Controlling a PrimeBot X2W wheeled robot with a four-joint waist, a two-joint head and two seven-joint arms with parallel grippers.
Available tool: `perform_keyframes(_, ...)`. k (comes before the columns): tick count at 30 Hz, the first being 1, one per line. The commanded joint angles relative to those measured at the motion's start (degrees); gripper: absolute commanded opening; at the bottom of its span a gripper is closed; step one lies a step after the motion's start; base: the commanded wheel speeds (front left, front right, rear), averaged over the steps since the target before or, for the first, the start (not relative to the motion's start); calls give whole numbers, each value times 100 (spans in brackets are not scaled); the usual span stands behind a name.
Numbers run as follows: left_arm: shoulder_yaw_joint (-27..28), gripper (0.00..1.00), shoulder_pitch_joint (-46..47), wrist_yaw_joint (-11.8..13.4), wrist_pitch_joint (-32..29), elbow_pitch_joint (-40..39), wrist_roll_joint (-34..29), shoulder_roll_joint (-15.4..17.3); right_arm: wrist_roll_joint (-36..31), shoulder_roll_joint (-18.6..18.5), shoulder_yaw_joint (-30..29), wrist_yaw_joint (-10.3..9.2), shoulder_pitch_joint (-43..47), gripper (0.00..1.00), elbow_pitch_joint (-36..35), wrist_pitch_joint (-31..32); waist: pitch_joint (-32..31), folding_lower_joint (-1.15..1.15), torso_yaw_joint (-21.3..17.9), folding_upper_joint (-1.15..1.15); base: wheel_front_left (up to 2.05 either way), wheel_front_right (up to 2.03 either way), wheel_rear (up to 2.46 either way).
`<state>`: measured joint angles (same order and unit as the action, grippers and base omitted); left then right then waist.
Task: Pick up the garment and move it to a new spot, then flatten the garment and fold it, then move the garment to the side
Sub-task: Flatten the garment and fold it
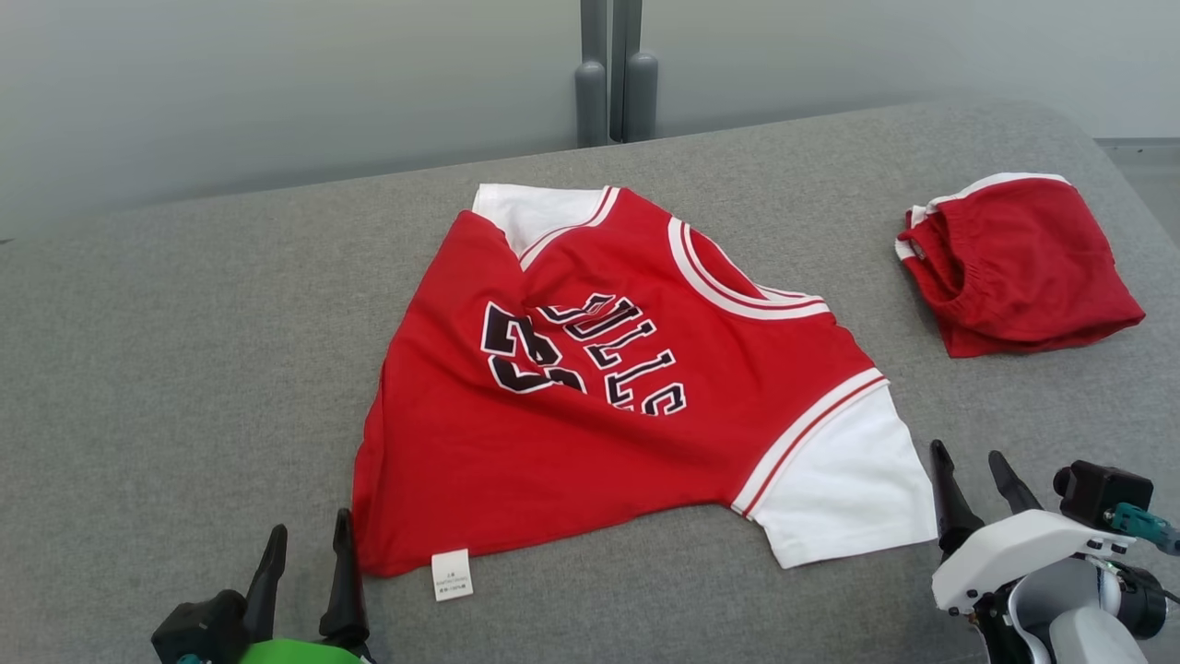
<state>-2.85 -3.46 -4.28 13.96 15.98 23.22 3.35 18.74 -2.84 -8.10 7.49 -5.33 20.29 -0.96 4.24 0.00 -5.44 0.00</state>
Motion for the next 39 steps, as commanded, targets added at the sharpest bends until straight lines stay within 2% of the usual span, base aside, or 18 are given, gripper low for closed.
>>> perform_keyframes(1,-19,100,-78,29,-1,-37,-50,35,-30,-11,33,0,-42,100,-58,-35,-27,0,4,0,0,0,0)
perform_keyframes(5,-75,100,-110,19,7,-79,-88,57,-113,-12,112,0,-14,100,-275,-86,-147,0,21,0,0,0,0)
perform_keyframes(19,-73,100,-482,244,-81,-673,-82,144,-571,-11,639,0,128,100,-1105,-172,-594,0,215,0,0,0,0)
perform_keyframes(29,-63,100,-812,472,-216,-1191,-186,252,-834,-11,905,0,205,100,-1273,-225,-742,0,302,0,0,0,0)
perform_keyframes(39,-106,100,-830,509,-305,-1312,-170,305,-885,-11,967,0,253,100,-1289,-227,-747,0,335,0,0,0,0)
